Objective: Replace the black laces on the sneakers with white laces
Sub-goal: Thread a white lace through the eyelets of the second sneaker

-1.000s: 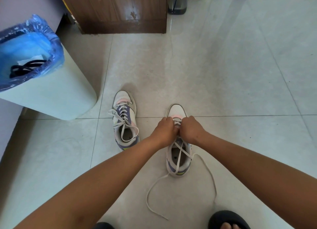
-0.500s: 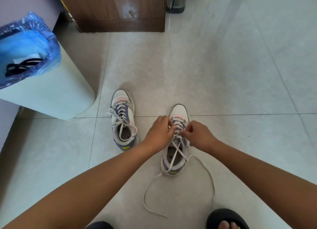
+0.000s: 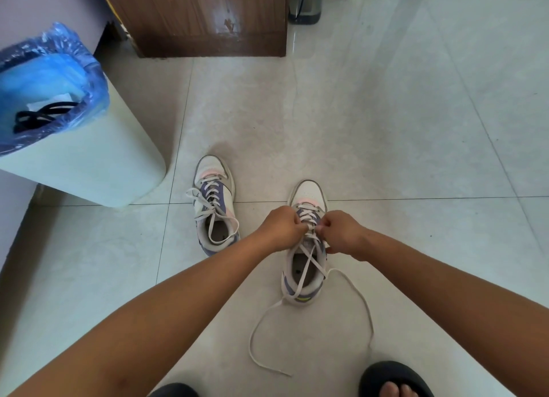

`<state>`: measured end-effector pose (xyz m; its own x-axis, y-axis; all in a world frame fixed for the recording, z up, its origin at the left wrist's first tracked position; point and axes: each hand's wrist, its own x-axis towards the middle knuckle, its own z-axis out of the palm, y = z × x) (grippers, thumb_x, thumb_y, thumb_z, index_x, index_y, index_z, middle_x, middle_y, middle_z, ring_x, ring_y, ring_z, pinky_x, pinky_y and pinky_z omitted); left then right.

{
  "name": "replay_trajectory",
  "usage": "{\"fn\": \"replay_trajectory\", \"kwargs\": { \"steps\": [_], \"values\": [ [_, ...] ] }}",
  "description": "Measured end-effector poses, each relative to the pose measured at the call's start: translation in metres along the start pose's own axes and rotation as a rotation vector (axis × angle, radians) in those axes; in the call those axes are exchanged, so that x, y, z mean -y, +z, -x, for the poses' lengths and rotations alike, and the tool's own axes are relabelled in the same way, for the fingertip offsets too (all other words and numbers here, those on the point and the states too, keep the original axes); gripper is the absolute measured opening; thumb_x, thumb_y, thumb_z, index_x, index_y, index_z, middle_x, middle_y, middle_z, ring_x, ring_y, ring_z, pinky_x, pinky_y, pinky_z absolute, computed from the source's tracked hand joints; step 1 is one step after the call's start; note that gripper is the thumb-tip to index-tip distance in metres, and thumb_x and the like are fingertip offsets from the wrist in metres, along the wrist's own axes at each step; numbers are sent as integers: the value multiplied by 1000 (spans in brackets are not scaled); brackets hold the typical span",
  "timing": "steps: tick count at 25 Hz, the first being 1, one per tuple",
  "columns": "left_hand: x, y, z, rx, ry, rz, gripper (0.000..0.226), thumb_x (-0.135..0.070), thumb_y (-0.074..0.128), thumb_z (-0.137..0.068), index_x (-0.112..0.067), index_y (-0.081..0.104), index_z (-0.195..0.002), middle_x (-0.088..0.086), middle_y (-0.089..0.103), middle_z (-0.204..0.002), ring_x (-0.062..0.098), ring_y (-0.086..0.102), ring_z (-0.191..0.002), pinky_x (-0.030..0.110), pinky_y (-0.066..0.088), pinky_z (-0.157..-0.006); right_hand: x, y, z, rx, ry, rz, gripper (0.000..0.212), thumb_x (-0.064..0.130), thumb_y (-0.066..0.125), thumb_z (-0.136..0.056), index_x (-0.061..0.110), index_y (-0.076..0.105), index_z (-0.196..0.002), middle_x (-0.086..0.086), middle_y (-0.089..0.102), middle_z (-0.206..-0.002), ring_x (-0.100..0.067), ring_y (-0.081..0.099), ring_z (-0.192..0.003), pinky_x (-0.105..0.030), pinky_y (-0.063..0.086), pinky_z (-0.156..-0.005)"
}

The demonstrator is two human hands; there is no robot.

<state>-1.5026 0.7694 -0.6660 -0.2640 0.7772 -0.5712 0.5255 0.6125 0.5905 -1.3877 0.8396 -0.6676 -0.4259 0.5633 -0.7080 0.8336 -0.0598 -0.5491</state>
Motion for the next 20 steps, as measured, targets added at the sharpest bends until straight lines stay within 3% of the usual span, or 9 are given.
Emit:
{"fn": "replay_trajectory", "kwargs": {
  "steps": [2, 6, 11, 13, 16, 20],
  "values": [
    [12, 5, 4, -63, -28, 135, 18, -16, 52, -88, -14, 50, -70, 3, 53, -69, 15, 47, -63, 25, 36, -58, -11, 2, 2, -34, -12, -129, 24, 9, 44, -97, 12, 45, -73, -9, 50, -82, -24, 49, -81, -51, 52, -87],
    [26, 17, 6, -134, -67, 371, 16, -15, 53, -89, -17, 50, -73, 2, 56, -71, 18, 52, -69, 33, 44, -68, -20, 7, 1, -119, -142, -35, 25, 9, 43, -96, 18, 43, -73, -6, 50, -81, -23, 46, -79, -55, 49, -87],
    [33, 21, 10, -171, -53, 529, 16, -12, 54, -91, -15, 50, -75, 1, 54, -69, 17, 50, -68, 36, 46, -74, -24, 9, 5, -120, -126, -202, 23, 12, 47, -96, 18, 47, -74, -2, 51, -77, -20, 47, -77, -53, 50, -88],
    [30, 20, 15, -194, -22, 404, 10, -18, 55, -92, -16, 51, -83, -2, 54, -73, 13, 49, -68, 26, 43, -69, -22, 9, 10, -150, -150, -135, 18, 23, 54, -95, 19, 48, -78, 1, 50, -76, -15, 46, -71, -41, 51, -77],
    [23, 24, 24, -251, -3, 166, 13, -27, 57, -91, -16, 50, -90, -3, 50, -81, 10, 47, -70, 19, 34, -57, -14, 12, 20, -190, -205, 154, 17, 32, 58, -91, 19, 50, -85, 1, 50, -85, -10, 45, -71, -19, 34, -58],
    [11, 25, 24, -221, 14, -47, 15, -24, 56, -89, -11, 54, -96, 7, 53, -98, 22, 53, -87, 27, 36, -68, -2, 16, 27, -170, -164, 226, 6, 20, 56, -89, 15, 53, -89, -2, 53, -92, -16, 49, -81, -23, 34, -63]
  ]
}}
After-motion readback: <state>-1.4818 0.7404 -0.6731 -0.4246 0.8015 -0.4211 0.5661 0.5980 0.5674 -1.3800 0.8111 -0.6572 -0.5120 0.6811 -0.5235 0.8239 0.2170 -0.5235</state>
